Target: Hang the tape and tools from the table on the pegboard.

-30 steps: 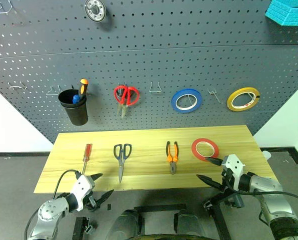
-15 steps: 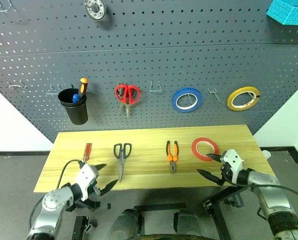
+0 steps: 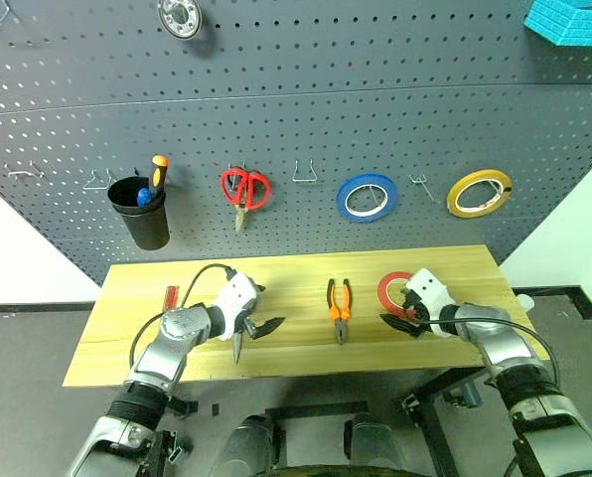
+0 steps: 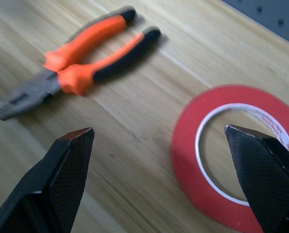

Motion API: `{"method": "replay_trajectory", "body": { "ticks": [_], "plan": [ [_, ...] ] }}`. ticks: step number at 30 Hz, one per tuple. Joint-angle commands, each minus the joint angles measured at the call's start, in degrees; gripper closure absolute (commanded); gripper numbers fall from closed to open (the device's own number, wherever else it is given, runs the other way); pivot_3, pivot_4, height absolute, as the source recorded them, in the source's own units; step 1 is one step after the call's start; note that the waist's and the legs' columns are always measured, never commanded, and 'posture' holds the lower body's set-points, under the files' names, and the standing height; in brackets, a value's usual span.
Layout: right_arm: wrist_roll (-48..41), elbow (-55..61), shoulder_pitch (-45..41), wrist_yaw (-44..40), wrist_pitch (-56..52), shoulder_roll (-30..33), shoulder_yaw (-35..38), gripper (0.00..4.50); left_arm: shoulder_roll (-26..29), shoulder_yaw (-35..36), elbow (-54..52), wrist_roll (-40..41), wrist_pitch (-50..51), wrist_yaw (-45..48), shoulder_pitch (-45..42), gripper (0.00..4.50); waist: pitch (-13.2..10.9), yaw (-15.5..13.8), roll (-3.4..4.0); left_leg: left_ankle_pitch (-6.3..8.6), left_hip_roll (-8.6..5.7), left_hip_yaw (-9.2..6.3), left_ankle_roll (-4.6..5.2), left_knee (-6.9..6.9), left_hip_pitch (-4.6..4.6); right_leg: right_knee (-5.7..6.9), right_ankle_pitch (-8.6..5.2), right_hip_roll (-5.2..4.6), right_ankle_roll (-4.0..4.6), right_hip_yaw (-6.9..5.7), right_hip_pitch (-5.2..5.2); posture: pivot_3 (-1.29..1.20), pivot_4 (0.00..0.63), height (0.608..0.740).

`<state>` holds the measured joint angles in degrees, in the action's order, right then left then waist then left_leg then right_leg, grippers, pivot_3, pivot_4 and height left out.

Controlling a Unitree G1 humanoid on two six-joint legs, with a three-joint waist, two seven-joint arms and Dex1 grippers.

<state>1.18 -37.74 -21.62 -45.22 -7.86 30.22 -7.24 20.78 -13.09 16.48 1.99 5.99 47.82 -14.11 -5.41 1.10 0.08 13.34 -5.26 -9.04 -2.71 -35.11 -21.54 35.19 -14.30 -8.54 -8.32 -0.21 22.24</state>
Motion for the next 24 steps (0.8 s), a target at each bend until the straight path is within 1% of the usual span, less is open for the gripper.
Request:
{"method": "replay_trajectory", "body": {
  "ticks": [1,4,10,15,21,24],
  "plan": [
    [1.98,-4.85,-4.57,0.92,0.34,-1.15,-1.22,0.00,-0.78,-0.90,-0.91,1.61,2.20,2.38,-1.48,0.08,-0.03,0.25,-0.03,0.00,0.00,0.00,0.00,0.00,0.00,0.00,0.00,0.00,-0.01,0.00,0.00,-0.09,0.059,0.740],
    [3.78,-11.66,-8.56,2.67,1.09,-2.31,-2.08,0.00,-1.53,-1.18,-1.38,3.43,4.86,4.83,-1.68,0.08,-0.09,0.99,-0.03,0.00,0.00,-0.02,0.01,0.01,0.00,0.01,0.02,0.00,0.00,0.01,0.01,-0.08,0.064,0.740],
    [6.40,-22.37,-14.14,3.24,2.99,-3.80,-3.43,0.00,-1.66,-2.12,-4.51,3.54,5.57,5.94,-0.24,0.08,-0.31,1.48,-0.08,-0.01,-0.01,-0.06,0.01,0.00,0.01,0.04,0.07,0.00,0.07,0.01,-0.01,-0.06,0.078,0.740],
    [7.97,-27.97,-16.75,3.55,4.63,-4.84,-3.80,0.00,-0.91,-2.48,-7.67,2.81,6.53,5.54,1.54,0.08,-1.08,1.58,-0.14,-0.01,0.00,-0.06,0.01,0.01,0.05,0.12,0.06,0.02,0.06,0.03,0.00,-0.04,0.101,0.740],
    [9.36,-31.26,-18.40,3.11,5.29,-5.67,-3.92,0.00,-0.33,-2.39,-10.52,2.43,7.69,4.36,3.21,0.08,-1.90,1.43,-0.07,-0.01,-0.01,-0.08,0.01,0.01,0.04,0.16,0.08,0.01,0.11,0.05,0.04,-0.02,0.117,0.740],
    [10.09,-32.41,-18.74,2.61,4.58,-6.15,-4.21,0.00,0.11,-2.25,-11.70,2.67,8.24,4.04,4.08,0.08,-2.07,1.47,-0.15,-0.01,-0.01,-0.09,0.01,0.02,0.04,0.16,0.09,0.01,0.11,0.06,0.04,-0.02,0.124,0.740]
  ]
}}
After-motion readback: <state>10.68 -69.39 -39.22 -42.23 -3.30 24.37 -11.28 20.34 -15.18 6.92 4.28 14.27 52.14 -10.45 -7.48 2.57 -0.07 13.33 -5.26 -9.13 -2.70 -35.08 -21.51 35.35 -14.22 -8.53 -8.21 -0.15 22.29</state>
